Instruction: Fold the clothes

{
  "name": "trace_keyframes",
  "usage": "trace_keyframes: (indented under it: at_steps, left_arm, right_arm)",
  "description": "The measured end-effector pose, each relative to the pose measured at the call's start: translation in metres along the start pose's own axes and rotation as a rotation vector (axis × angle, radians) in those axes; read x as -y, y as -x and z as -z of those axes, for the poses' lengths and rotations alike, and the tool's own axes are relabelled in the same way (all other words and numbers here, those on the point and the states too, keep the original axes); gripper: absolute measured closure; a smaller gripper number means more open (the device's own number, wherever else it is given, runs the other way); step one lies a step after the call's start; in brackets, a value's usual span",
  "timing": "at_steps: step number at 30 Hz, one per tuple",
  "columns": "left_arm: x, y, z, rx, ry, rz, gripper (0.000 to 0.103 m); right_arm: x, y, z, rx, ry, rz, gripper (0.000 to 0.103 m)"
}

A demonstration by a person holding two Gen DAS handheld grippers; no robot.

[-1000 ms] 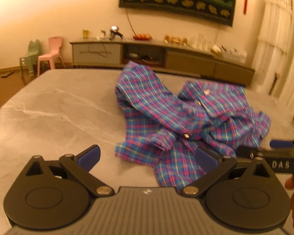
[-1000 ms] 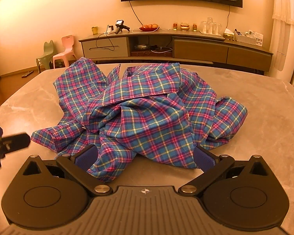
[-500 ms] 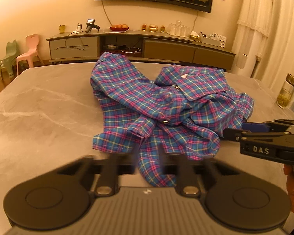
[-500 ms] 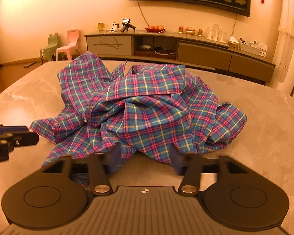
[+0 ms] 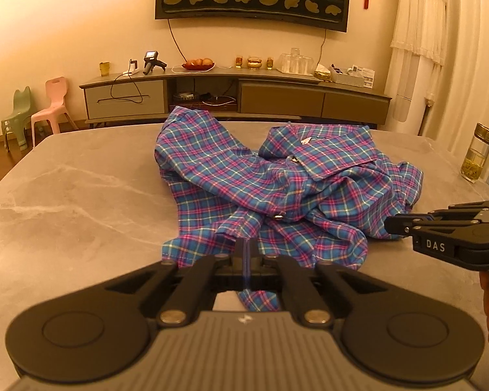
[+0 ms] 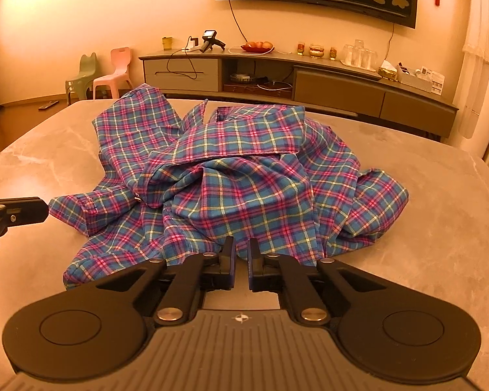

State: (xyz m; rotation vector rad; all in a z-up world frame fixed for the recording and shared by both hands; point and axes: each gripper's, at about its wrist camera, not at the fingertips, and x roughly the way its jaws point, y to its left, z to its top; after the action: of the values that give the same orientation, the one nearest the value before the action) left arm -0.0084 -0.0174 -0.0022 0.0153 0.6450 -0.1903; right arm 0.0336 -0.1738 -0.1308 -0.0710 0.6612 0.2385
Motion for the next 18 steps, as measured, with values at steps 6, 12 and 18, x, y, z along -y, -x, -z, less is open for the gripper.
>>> trace_keyframes:
  at_steps: [6, 12, 18]
  left_arm:
    - [-0.010, 0.007, 0.000, 0.062, 0.057, -0.051, 0.000]
    - [-0.012, 0.007, 0.000, 0.064, 0.050, -0.053, 0.000]
    - [-0.010, 0.009, -0.021, 0.068, -0.012, -0.050, 0.000]
  right_arm:
    - [0.001, 0.006, -0.001, 0.026, -0.016, 0.005, 0.015]
    - [0.002, 0.005, -0.002, 0.016, -0.024, 0.004, 0.015]
    - [0.009, 0.005, -0.002, 0.023, -0.040, 0.020, 0.007]
